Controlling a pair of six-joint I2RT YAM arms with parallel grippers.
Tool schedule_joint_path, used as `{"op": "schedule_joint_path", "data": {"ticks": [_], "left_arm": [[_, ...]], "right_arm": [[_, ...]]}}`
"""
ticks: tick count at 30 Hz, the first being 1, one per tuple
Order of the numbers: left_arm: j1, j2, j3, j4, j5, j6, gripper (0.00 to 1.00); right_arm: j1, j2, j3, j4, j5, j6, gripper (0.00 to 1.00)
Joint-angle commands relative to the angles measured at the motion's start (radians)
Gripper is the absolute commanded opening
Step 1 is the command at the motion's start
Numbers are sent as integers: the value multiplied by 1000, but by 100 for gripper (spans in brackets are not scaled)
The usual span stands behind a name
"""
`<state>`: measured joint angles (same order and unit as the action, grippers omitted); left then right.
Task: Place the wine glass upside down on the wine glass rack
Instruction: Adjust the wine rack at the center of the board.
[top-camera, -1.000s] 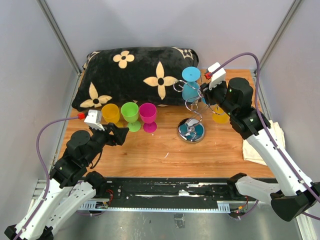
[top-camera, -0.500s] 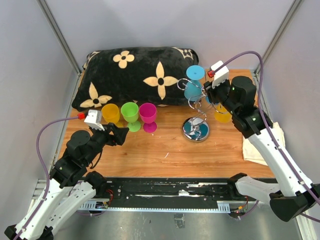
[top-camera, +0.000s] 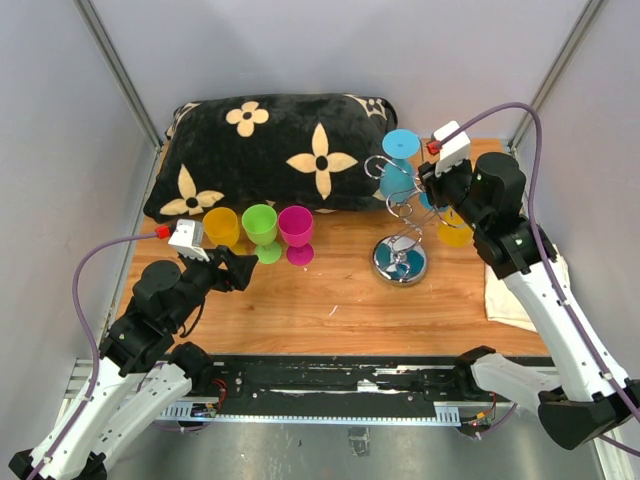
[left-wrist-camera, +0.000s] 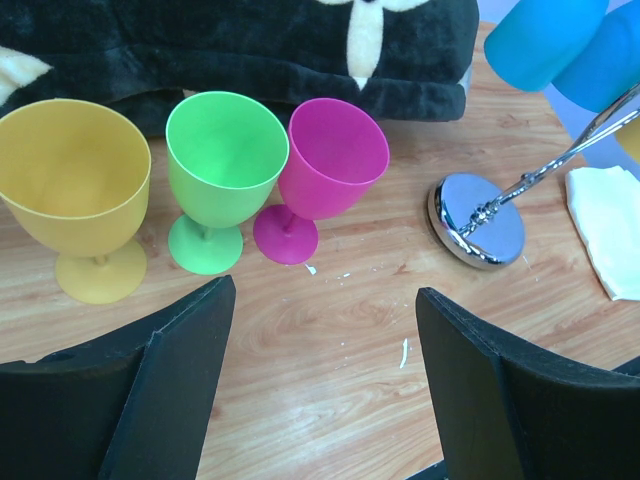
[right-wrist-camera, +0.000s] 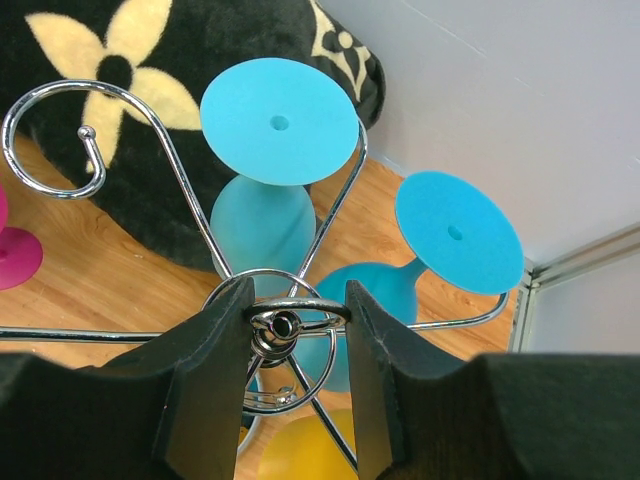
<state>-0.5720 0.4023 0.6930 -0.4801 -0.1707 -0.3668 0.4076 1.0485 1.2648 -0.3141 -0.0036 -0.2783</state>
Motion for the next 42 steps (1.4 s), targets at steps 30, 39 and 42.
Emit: {"op": "schedule_joint_path", "data": {"ticks": [30, 39, 42], "left_arm": [[-6, -6, -9, 27, -6, 6, 78], [-6, -7, -8, 28, -4, 5, 78], [-6, -7, -6, 27, -5, 4, 78]], "right_arm": [[-52, -136, -89, 209, -102, 49, 53], [-52, -182, -59, 156, -78, 82, 74], [-52, -212, -29, 93, -85, 107, 77]]}}
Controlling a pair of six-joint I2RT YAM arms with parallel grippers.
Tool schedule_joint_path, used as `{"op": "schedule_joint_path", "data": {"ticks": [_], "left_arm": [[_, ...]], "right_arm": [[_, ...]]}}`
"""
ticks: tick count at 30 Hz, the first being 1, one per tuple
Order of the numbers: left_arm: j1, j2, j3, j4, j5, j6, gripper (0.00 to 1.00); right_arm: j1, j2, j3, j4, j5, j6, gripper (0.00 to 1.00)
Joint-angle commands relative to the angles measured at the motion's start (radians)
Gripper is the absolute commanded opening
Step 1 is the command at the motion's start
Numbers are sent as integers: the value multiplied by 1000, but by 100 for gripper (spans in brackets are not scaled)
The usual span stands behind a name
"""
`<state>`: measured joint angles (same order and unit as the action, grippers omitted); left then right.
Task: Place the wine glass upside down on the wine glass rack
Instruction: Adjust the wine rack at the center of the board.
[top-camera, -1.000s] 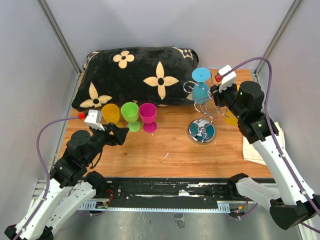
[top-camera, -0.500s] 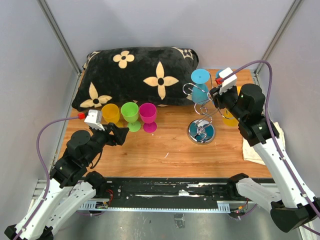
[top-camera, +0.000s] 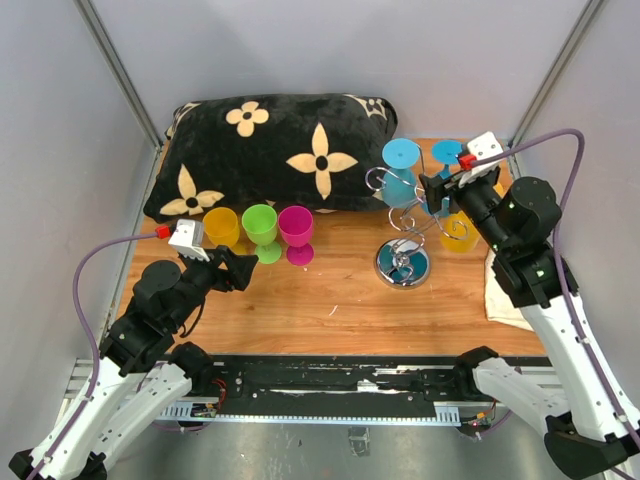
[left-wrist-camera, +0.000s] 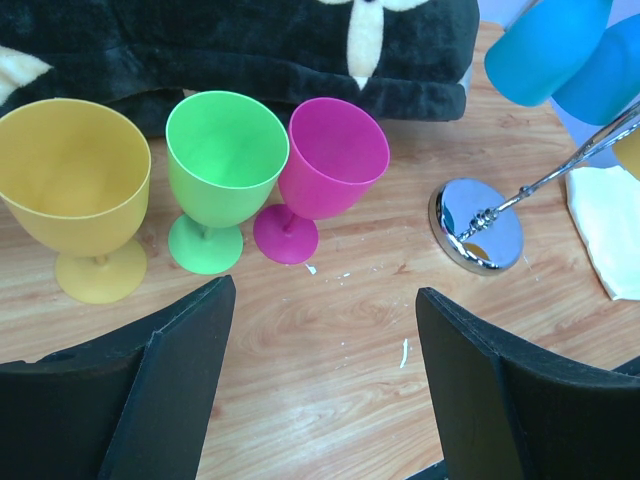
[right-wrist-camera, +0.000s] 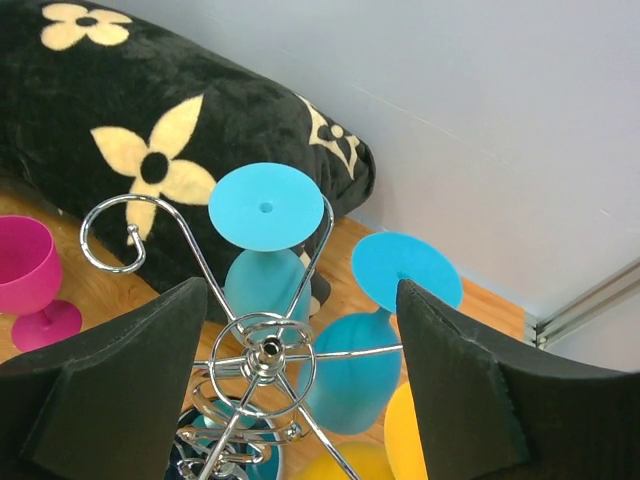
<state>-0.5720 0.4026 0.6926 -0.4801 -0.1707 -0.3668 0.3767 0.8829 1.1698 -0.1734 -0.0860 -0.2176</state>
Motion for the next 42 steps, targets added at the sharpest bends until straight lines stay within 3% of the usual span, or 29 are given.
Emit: {"op": "schedule_joint_path", "data": {"ticks": [1, 10, 18, 31, 35, 42], "left_arm": [[-6, -8, -7, 26, -7, 3, 78], [-6, 14, 11, 14, -17, -8, 79], [-6, 54, 31, 0, -19, -12, 80], [-6, 161, 103, -53, -32, -18, 86], [-5, 182, 110, -60, -42, -16, 88], [-7, 194, 102, -54, -51, -15, 89]], "right_arm": [[-20, -59, 73, -74, -9, 53, 79], [-21, -241, 84, -317, 121, 188, 84], [-21, -400, 62, -563, 117, 297, 84], [-63, -495, -28, -846, -62, 372, 87], [-204, -524, -69, -856, -223, 321, 92], [-218, -558, -120, -823, -287, 359, 95]]}}
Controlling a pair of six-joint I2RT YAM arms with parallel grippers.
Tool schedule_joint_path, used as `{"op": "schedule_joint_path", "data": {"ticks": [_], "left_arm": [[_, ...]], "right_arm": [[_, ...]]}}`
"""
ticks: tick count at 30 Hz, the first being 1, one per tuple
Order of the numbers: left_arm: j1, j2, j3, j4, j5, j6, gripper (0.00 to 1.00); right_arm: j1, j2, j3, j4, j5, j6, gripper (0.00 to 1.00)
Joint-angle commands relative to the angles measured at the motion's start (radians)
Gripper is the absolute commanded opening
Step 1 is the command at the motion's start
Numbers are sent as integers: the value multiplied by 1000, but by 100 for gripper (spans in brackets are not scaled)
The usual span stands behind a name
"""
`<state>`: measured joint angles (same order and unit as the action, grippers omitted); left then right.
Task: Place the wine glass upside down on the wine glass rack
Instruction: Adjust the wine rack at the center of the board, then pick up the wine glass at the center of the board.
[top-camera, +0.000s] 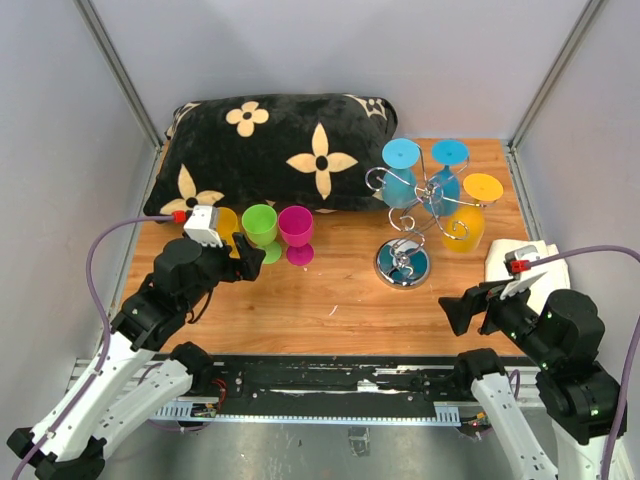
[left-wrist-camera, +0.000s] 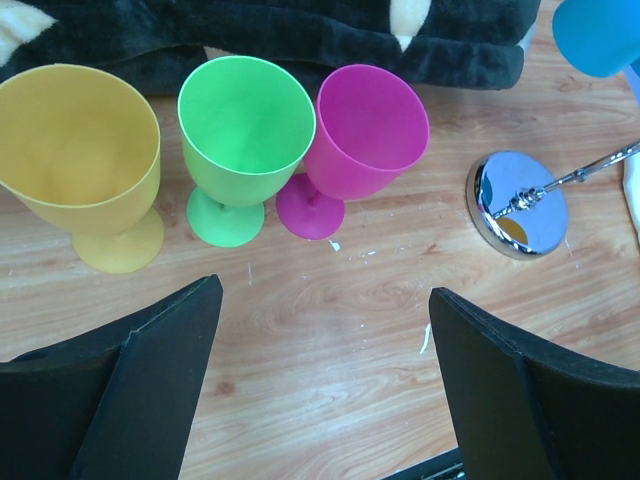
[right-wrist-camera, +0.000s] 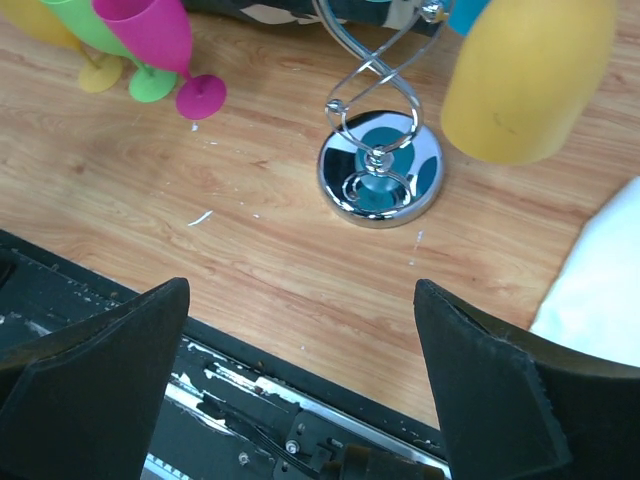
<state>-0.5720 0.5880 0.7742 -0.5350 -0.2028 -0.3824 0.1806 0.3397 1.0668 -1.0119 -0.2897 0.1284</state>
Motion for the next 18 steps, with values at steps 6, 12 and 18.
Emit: {"op": "schedule_joint_path", "data": {"ticks": [6, 12, 18], "left_arm": [[-8, 12, 22, -1, -18, 2, 90], [-6, 11, 25, -5, -25, -1, 90], [-7, 5, 9, 3, -27, -14, 90]], "right_arm": [[153, 26, -14, 21, -39, -48, 96], [271, 55, -61, 70, -103, -62, 97], [286, 54, -85, 162, -120, -49, 97]]}}
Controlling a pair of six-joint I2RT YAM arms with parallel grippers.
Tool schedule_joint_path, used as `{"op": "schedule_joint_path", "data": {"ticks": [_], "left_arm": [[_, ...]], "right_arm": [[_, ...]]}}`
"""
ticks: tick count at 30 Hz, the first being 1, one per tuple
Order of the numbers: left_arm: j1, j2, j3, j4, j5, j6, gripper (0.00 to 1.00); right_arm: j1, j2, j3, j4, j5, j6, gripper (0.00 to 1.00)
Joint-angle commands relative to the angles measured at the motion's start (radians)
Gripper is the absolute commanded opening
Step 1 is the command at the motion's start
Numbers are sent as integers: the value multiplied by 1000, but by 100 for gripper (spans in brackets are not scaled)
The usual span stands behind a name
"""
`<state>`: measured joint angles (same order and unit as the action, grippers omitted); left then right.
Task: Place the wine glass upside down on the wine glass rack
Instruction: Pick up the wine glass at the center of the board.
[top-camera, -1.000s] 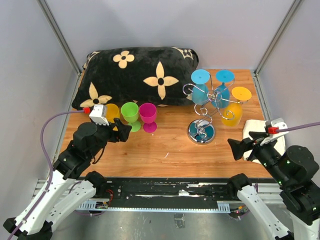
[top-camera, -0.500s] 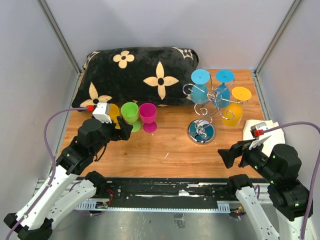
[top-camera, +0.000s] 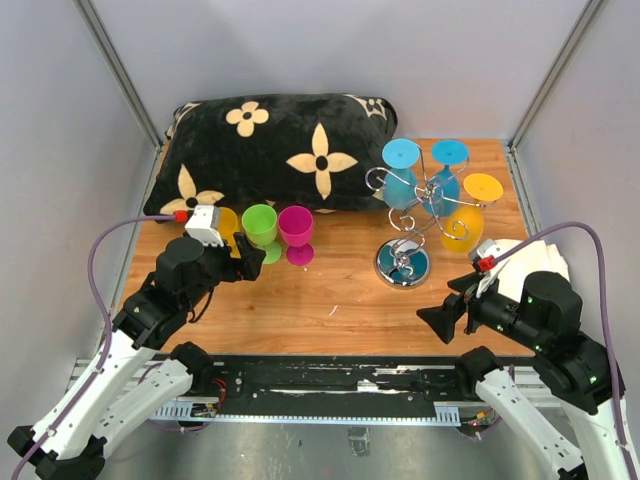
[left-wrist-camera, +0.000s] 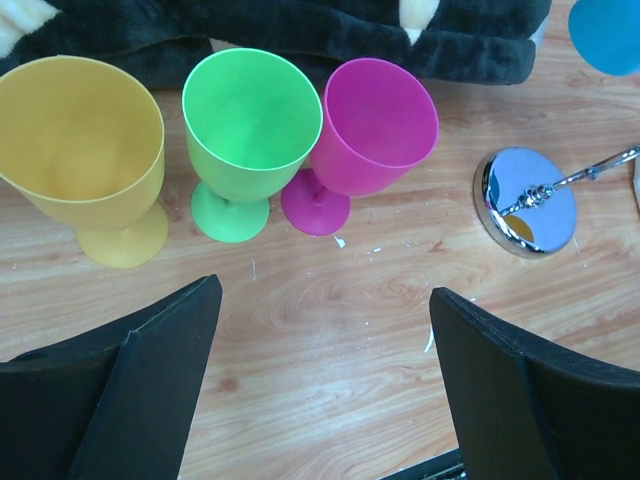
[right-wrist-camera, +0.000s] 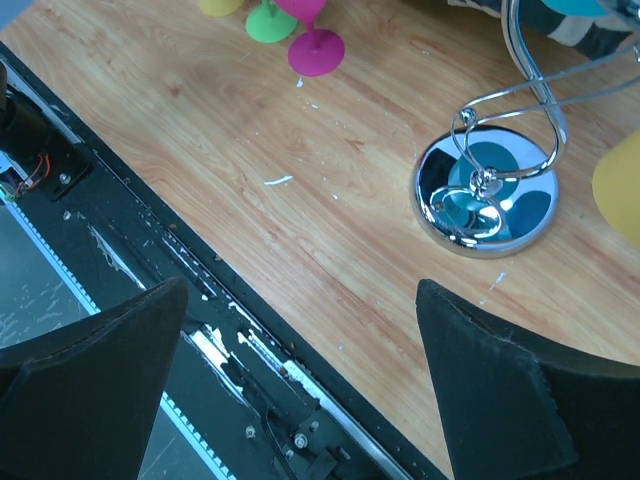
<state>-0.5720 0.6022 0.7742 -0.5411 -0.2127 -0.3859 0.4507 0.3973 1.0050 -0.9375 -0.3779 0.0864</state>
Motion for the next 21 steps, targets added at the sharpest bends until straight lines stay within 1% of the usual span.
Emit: {"op": "schedule_joint_path", "data": {"ticks": [1, 6, 10, 14, 15, 17, 20, 21], "left_arm": [[-7, -8, 6, 11, -18, -11, 90], [-6, -1, -4, 21, -23, -3, 90], [-7, -6, -3, 23, -33, 1, 90], [-7, -33, -13, 39, -43, 6, 90], [-6, -39, -17, 43, -43, 9, 90], [-5, -50, -19, 48, -46, 13, 90], [-6, -61, -20, 43, -55, 22, 90], [-6, -65, -20, 37, -59, 25, 90]], "right_arm": [[16, -1, -32, 101, -36, -6, 97], [89, 51, -53, 150, -24, -18, 98], [160, 106, -22, 166, 31, -59, 98], [252, 144, -45, 233, 87, -43, 98], [293, 155, -53, 251, 123, -40, 99], [414, 183, -65, 284, 235, -37, 99], [657, 241, -61, 330, 478, -47, 100], [734, 274, -57, 344, 587, -51, 99]]}}
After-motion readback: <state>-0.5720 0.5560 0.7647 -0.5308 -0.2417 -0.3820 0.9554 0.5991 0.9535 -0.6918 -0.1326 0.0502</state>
